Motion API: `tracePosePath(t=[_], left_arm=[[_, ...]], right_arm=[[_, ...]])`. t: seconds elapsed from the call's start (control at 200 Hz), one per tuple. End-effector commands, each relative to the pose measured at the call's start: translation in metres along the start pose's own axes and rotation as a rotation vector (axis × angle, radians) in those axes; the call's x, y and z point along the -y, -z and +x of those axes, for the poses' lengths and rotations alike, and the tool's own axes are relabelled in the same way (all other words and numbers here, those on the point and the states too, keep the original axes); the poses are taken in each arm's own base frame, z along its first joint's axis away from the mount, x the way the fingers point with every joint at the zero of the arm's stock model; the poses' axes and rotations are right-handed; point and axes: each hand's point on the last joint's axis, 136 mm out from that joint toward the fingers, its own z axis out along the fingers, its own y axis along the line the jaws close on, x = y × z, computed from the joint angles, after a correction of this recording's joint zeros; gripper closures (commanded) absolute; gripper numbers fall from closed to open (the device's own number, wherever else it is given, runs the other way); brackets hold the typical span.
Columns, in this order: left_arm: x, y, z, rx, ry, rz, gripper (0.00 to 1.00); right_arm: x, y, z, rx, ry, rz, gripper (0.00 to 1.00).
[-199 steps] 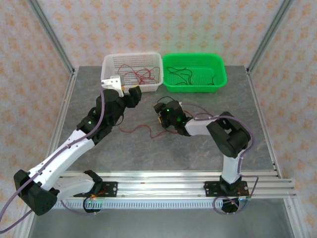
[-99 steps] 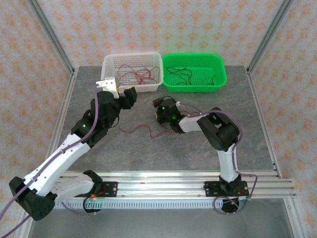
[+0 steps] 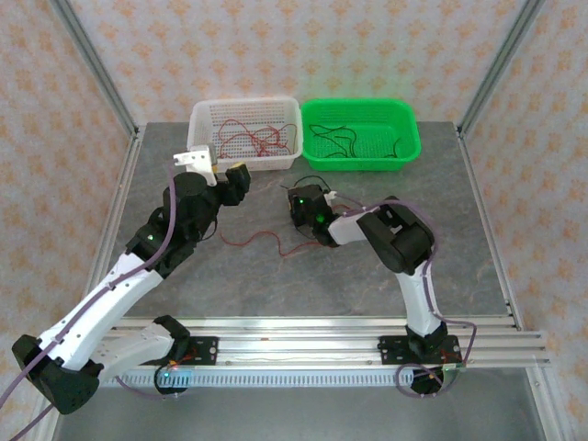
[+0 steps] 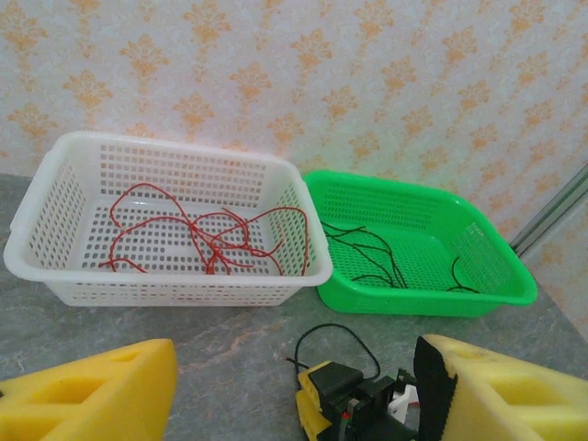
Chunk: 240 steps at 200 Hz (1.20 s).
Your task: Untangle the cables
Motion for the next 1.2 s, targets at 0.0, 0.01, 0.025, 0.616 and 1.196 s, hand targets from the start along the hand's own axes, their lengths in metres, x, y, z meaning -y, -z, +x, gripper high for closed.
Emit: tracePosePath(t=[0.0,0.01,0.025,0.616,1.196], left_arm=[[-0.011,0.005,0.002,-0.007,-0.019,-0.040,0.30],[-0.012,0.005,0.002,-0.008,-0.018,-0.040,0.30],[-0.012,0.005,0.003,-0.009,-0.018,-0.040,0.30],[-0.010,0.008,0.005,-0.015,0.013,-0.018,0.30],[-0.016,0.018,0.000,-0.010,0.028,-0.040,0.29]], right_arm=[[-0.013,-0.008,-0.016,0.067,-0.038,-0.049,0.77],[-0.012,-0.008,-0.017,0.069,-0.038,-0.047,0.77],[-0.013,-0.008,-0.018,0.069,-0.042,-0.050,0.77],[-0.053,0.054,-0.016,0.061,0.810,0.159,0.57],[-0.013,0.028,-0.036,-0.110,2.031,0.440,0.37]])
